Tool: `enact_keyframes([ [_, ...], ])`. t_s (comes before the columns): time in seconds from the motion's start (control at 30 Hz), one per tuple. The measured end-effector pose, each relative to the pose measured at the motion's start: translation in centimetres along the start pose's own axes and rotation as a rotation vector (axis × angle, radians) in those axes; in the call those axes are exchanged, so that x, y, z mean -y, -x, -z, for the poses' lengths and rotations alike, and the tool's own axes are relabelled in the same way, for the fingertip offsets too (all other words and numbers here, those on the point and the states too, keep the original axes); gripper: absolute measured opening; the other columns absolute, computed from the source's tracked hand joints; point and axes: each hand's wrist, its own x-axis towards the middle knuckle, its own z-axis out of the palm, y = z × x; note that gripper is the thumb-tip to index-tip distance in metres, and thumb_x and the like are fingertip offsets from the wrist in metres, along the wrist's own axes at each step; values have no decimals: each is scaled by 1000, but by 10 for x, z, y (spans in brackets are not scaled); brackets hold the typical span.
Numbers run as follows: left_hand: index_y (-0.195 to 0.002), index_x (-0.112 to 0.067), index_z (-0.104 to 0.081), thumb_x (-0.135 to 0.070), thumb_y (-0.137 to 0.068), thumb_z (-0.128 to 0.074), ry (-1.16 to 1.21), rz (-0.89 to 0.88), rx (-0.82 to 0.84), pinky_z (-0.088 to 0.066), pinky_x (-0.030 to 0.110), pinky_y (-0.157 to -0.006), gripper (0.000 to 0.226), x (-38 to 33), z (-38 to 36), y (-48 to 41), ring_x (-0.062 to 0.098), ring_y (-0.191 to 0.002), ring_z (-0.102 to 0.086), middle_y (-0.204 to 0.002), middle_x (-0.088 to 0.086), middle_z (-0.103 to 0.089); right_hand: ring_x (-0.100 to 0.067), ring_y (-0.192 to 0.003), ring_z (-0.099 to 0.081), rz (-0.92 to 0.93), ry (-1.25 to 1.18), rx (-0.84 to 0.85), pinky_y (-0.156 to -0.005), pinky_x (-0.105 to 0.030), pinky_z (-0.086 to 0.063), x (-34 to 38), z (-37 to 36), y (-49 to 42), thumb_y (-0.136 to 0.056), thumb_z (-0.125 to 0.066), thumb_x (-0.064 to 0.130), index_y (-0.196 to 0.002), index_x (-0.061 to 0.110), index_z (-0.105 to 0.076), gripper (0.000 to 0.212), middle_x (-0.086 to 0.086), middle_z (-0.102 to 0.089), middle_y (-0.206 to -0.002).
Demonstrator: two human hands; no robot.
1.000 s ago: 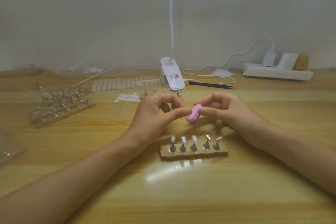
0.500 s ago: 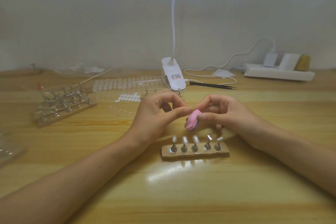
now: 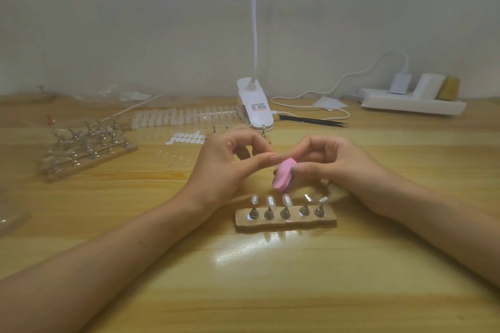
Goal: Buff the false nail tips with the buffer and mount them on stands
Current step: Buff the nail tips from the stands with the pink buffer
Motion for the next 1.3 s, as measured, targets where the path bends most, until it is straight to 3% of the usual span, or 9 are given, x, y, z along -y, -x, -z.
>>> enact_keyframes([
  [0.17, -70, -12, -72, -27, -71, -80, -10, 13, 13, -43, 13, -66, 17, -1, -1, 0, -1, -65, -51, -72, -16, -63, -12, -70, -69, 19, -20, -90, -62, -31, -44, -1, 1, 0, -71, -77, 32, -87, 22, -70, 19, -6, -78, -94],
  [0.27, -68, -16, -71, -31, -70, -79, 0, 13, 3, -44, 15, -66, 17, -1, 0, -1, 1, -66, -52, -73, -13, -63, -42, -90, -72, -9, 9, -8, -80, -64, -50, -2, -2, 1, -74, -80, 27, -89, 18, -70, 21, -11, -77, -98],
  [0.4, -68, -16, -71, -27, -71, -80, -10, 32, 13, -44, 17, -66, 14, 1, -1, -1, 4, -66, -51, -72, -13, -64, -12, -69, -68, -1, -5, -102, -59, -26, -43, 0, -1, 0, -72, -78, 33, -89, 19, -69, 24, -5, -78, -92],
  [0.5, -67, -18, -71, -34, -68, -78, -2, 36, 11, -45, 19, -67, 18, 0, -1, -1, 6, -67, -53, -73, -11, -64, -44, -90, -70, -17, 9, -19, -75, -41, -40, 0, -3, 0, -71, -81, 34, -86, 22, -71, 22, -10, -78, -96],
  [0.7, -67, -20, -70, -23, -74, -81, -10, 44, 10, -46, 20, -68, 13, 1, 0, -1, 9, -68, -54, -77, -5, -66, -43, -89, -71, -11, 4, -32, -74, -55, -51, -1, -2, 0, -72, -80, 33, -86, 22, -71, 20, -10, -78, -97],
  [0.83, -68, -20, -71, -30, -71, -80, -17, 43, 12, -45, 17, -67, 15, 0, 0, 0, 5, -66, -52, -76, -8, -65, -9, -72, -69, 1, 12, -74, -56, -23, -44, -1, 0, -1, -73, -78, 34, -85, 24, -70, 17, -3, -78, -95],
  [0.93, -68, -18, -71, -32, -70, -79, -17, 40, 15, -45, 19, -67, 17, 0, 0, 0, 7, -67, -53, -76, -7, -65, -46, -85, -70, -9, -5, 12, -79, -40, -49, -3, 0, -1, -72, -81, 31, -86, 20, -71, 21, -12, -77, -97],
  [1.07, -68, -18, -70, -27, -72, -80, -22, 39, 12, -44, 15, -66, 14, 0, 0, 0, 4, -65, -52, -76, -7, -65, -7, -71, -67, -9, 9, -77, -53, -17, -42, -1, 0, -1, -70, -77, 36, -83, 24, -71, 19, -3, -78, -91],
  [1.3, -69, -16, -71, -23, -74, -81, -17, 36, 18, -44, 14, -66, 13, -1, 0, 0, 2, -65, -52, -75, -9, -64, -11, -75, -64, -29, 5, -66, -52, -18, -38, 0, 0, -1, -70, -78, 37, -85, 24, -70, 22, -4, -78, -93],
])
